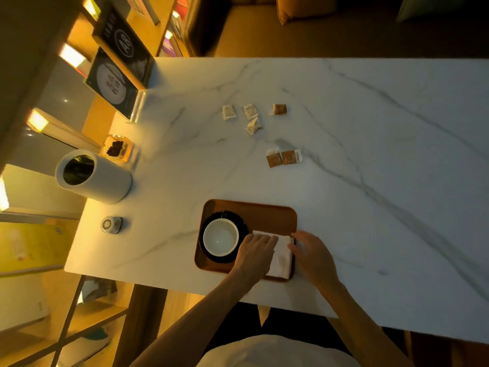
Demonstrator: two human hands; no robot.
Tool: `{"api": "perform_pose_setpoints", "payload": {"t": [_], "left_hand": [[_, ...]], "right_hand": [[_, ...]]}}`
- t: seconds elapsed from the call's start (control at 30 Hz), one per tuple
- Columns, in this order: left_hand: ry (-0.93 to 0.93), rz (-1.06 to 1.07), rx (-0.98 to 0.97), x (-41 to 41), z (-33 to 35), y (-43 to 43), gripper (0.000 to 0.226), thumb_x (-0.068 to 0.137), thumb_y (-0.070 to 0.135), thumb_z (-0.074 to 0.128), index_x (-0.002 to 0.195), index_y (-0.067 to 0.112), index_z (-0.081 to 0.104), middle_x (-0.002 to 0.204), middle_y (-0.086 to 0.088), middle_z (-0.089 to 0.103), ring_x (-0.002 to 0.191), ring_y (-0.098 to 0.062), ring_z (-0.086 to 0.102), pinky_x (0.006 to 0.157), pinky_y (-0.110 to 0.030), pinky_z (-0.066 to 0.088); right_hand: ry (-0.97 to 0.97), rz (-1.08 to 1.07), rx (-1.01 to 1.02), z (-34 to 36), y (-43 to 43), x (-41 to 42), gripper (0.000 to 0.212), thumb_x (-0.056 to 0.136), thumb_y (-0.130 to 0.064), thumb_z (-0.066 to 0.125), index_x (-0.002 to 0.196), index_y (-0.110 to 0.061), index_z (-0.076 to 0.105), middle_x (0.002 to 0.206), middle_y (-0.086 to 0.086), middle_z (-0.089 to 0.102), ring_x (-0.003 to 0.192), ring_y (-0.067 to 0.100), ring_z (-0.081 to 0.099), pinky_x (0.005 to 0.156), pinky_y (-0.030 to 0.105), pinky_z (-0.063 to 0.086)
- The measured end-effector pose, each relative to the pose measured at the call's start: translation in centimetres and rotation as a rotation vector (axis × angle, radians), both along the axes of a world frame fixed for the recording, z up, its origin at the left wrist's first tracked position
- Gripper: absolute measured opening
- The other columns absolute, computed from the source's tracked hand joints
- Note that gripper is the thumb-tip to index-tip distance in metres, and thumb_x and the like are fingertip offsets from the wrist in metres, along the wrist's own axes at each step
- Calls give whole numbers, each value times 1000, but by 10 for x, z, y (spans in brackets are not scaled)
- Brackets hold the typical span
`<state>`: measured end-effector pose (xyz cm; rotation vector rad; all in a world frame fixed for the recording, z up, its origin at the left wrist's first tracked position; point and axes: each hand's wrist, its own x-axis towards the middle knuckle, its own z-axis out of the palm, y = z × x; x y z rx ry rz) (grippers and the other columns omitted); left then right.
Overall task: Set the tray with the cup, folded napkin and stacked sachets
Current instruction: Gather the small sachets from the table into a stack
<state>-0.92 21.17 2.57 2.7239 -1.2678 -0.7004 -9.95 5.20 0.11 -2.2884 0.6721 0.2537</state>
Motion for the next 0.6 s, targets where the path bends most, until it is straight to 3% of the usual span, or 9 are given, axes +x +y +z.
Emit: {"api": "perform_pose_setpoints", "payload": {"t": [0.1,0.17,0.37,0.6], "left_hand": [[-107,170,-117,29,37,-9,18,94,20,52,108,20,62,108,-3,69,104,-26,63,90,-40,45],[-185,248,-129,53,65,-13,15,95,21,48,91,18,63,93,-3,68,91,-26,64,80,-38,44],[-226,490,-135,116,120,-24,30,101,32,41,93,11,61,94,-7,66,90,-29,63,82,-39,43],[-236,492,-151,165,137,-23,31,101,34,40,96,11,61,94,-7,64,87,-28,63,80,-38,45]], "right_hand": [[-74,-5,28,32,-21,24,29,92,-46,54,104,-24,67,104,-3,69,99,15,61,83,24,45],[-139,18,-40,56,-38,46,25,92,-44,55,97,-23,67,96,-4,69,91,13,61,76,22,43],[-333,0,-148,116,-79,101,23,93,-40,55,95,-20,66,89,-5,68,82,9,60,67,13,39],[-365,44,-180,136,-79,154,22,92,-39,57,95,-19,66,85,-7,66,79,9,61,67,12,41]]}}
